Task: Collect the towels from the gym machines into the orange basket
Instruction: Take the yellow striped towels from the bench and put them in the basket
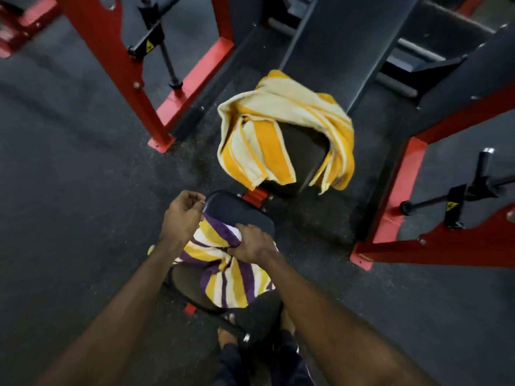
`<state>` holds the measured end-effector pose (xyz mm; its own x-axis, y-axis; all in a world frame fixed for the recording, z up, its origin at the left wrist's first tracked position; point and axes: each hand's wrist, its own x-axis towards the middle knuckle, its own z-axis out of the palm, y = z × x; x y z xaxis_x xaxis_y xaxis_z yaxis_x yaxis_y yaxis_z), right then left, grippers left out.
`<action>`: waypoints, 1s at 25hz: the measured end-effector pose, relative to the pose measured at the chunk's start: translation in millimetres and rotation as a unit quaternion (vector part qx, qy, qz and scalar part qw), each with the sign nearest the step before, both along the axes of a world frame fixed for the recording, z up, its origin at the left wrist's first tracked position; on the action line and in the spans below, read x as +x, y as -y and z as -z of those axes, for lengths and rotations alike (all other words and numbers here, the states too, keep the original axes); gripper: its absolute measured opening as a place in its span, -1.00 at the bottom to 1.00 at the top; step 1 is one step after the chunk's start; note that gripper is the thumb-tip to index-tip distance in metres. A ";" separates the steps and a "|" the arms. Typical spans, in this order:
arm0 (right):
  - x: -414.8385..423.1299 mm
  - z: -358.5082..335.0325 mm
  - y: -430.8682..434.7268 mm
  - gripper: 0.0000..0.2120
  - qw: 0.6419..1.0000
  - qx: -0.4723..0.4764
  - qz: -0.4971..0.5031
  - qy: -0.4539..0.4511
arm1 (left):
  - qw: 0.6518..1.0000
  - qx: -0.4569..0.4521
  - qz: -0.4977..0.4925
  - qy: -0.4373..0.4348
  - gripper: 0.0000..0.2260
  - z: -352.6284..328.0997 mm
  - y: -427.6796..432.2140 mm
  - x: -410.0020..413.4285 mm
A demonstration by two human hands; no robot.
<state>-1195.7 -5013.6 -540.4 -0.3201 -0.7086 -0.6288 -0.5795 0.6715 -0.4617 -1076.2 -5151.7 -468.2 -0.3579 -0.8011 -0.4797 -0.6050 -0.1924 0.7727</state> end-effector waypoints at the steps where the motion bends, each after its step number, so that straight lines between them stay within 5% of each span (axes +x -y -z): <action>1: -21.7 -13.2 -9.7 -0.29 1.000 -0.009 0.024 0.019 | 1.000 -0.010 0.021 0.000 -0.88 -12.1 -2.4 -20.0; 5: -117.8 -61.0 -63.1 -0.33 0.996 -0.036 0.080 0.019 | 0.990 -0.091 0.105 -0.007 -0.87 -57.2 -17.2 -113.1; 13: -266.3 -79.7 -162.7 -0.47 0.984 0.014 0.156 -0.083 | 0.945 -0.185 0.244 0.119 -0.36 -50.0 -21.3 -266.0; 21: -308.4 -6.9 -230.1 -0.47 0.960 0.040 0.266 -0.080 | 0.803 -0.336 0.399 0.288 0.00 24.6 5.6 -377.6; 25: -314.2 -3.0 -233.6 -0.59 0.953 0.002 0.299 -0.059 | 0.737 -0.370 0.457 0.333 -0.10 29.9 28.3 -401.4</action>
<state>-1510.0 -4780.0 -537.4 -0.7344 -0.3756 -0.5653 -0.1419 0.8994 -0.4134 -1477.6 -5180.0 -498.1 -0.7929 -0.5021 -0.3451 -0.5132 0.8557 -0.0659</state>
